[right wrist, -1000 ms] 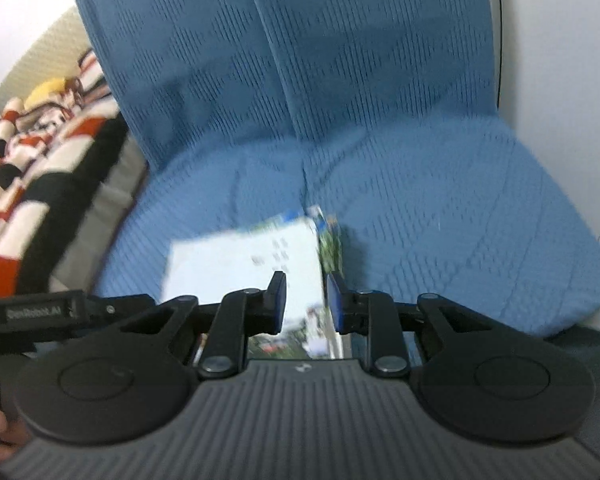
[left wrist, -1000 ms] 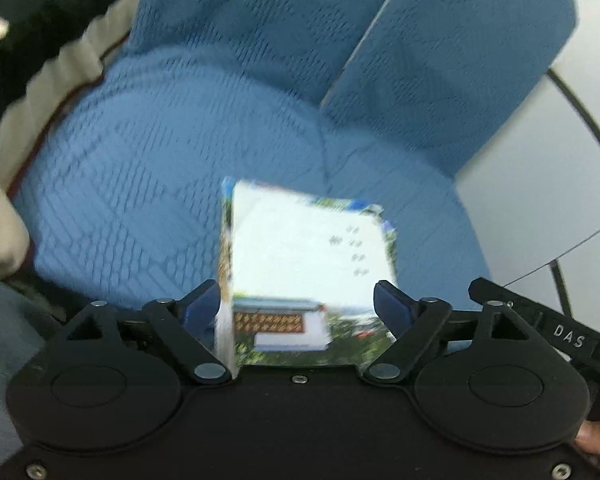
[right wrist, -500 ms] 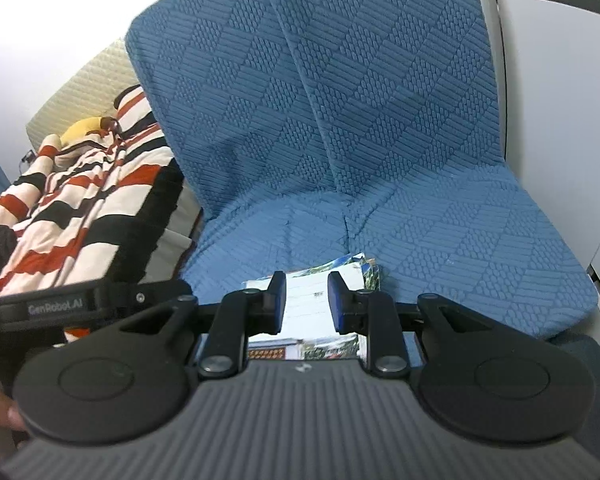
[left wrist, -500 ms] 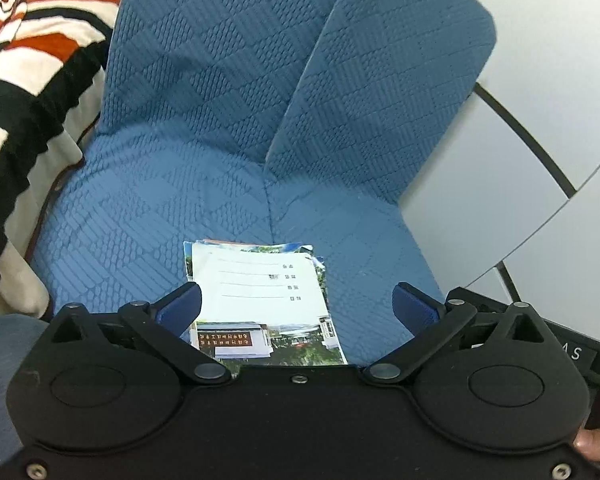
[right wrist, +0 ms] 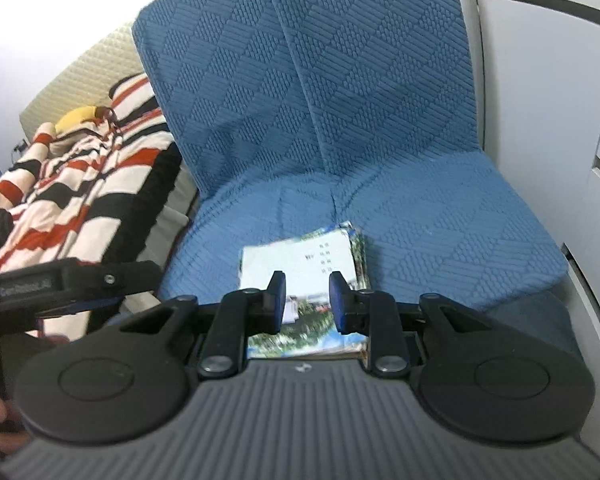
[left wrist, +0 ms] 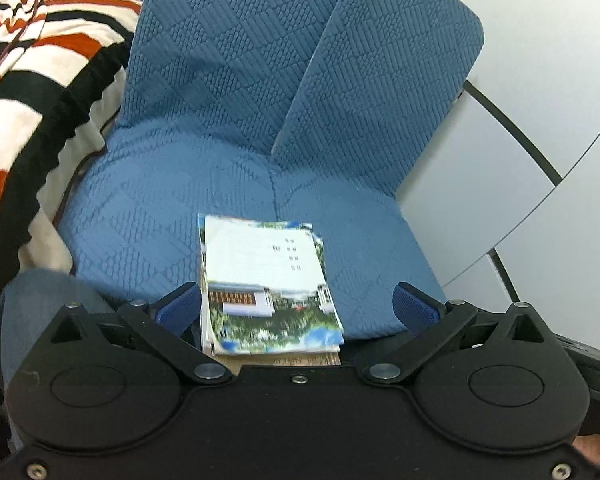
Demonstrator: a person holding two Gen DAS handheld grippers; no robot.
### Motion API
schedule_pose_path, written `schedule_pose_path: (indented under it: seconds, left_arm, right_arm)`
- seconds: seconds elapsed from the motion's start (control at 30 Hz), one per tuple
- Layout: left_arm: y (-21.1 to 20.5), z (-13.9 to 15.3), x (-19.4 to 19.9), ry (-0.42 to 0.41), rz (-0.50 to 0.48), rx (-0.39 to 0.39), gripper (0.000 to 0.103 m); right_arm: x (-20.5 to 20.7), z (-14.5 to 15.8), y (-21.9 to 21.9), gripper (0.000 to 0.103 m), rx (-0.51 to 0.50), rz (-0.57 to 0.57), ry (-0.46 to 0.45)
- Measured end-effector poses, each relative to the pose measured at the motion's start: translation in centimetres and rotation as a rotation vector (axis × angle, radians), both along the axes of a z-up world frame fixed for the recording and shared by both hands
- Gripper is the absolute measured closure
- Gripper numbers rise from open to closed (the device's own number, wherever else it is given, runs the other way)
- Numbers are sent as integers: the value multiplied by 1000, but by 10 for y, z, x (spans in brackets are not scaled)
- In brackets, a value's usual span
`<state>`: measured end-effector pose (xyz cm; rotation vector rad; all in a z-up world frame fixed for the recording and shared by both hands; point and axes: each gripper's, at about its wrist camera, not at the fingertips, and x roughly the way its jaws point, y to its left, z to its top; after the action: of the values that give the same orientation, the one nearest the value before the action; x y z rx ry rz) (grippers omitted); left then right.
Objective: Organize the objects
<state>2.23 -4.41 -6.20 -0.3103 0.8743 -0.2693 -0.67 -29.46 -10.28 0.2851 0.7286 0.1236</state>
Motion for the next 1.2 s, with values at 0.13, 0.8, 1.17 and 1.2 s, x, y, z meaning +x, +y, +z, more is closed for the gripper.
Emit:
schedule_pose_path:
  seconds: [0.13,0.8,1.17,1.2]
  left_arm:
    - [1,-4,-1,14,12,17,1]
    - [-6,-8,-3,-24,15,5,1]
    - [-4,-8,-7,-19,19,-1,1]
    - [-4,-7,-7,-24,20,5,1]
  right_arm:
    - [-1,-8,1,17,-5,17,12]
    - [4,-24,-10,12,8,-10,35]
    - [7,-28,-8,12,7,4,46]
    - [7,-28,-8,12,8,5,46]
